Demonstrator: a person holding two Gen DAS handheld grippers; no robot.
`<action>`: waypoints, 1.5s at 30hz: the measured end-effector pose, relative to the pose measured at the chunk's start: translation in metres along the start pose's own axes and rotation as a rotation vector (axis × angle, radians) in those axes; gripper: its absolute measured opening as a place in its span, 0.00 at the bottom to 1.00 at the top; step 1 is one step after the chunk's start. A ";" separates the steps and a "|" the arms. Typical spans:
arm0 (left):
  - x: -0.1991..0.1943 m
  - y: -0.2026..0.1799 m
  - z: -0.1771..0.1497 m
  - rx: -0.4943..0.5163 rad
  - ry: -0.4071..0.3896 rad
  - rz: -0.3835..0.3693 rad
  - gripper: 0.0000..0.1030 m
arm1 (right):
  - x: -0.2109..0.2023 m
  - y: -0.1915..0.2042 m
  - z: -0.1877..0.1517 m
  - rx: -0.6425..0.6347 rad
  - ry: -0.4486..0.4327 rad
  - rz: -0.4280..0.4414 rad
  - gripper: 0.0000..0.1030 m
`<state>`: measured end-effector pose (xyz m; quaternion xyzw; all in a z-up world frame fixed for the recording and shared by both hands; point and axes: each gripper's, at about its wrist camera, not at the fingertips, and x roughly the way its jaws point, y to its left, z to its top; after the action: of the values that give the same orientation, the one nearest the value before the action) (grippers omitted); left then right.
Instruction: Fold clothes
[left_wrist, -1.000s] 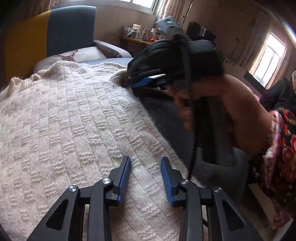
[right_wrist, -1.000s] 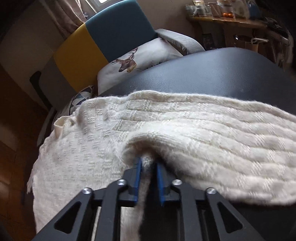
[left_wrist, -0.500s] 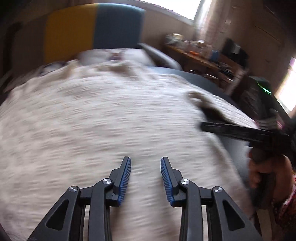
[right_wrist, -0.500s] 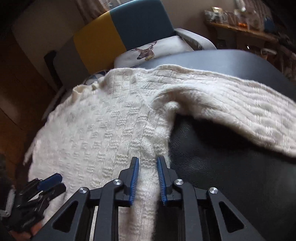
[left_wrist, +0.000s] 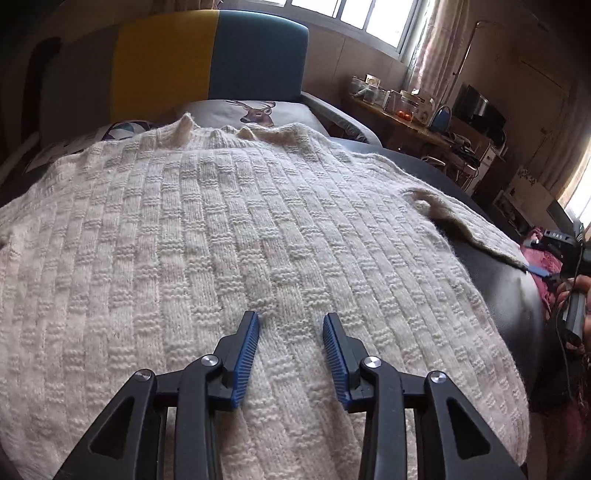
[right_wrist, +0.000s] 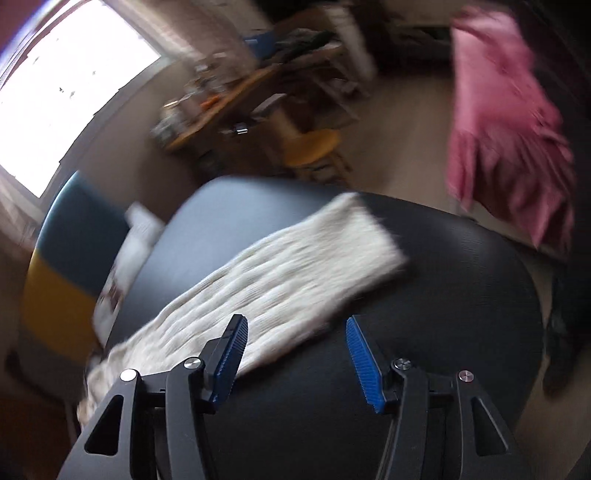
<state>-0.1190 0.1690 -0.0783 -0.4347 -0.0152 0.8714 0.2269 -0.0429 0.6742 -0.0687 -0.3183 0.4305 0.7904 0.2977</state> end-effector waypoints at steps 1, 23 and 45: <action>0.000 0.000 0.000 -0.005 -0.002 -0.002 0.35 | 0.006 -0.008 0.004 0.053 0.008 0.014 0.56; -0.007 0.029 0.001 -0.148 -0.027 -0.124 0.35 | -0.019 0.107 0.038 -0.085 -0.082 0.168 0.04; -0.051 0.133 -0.018 -0.324 -0.099 -0.112 0.35 | 0.007 0.307 -0.141 -0.899 -0.077 0.047 0.57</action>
<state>-0.1296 0.0258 -0.0812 -0.4205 -0.1906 0.8640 0.2011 -0.2410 0.4140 0.0162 -0.3763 0.0402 0.9168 0.1277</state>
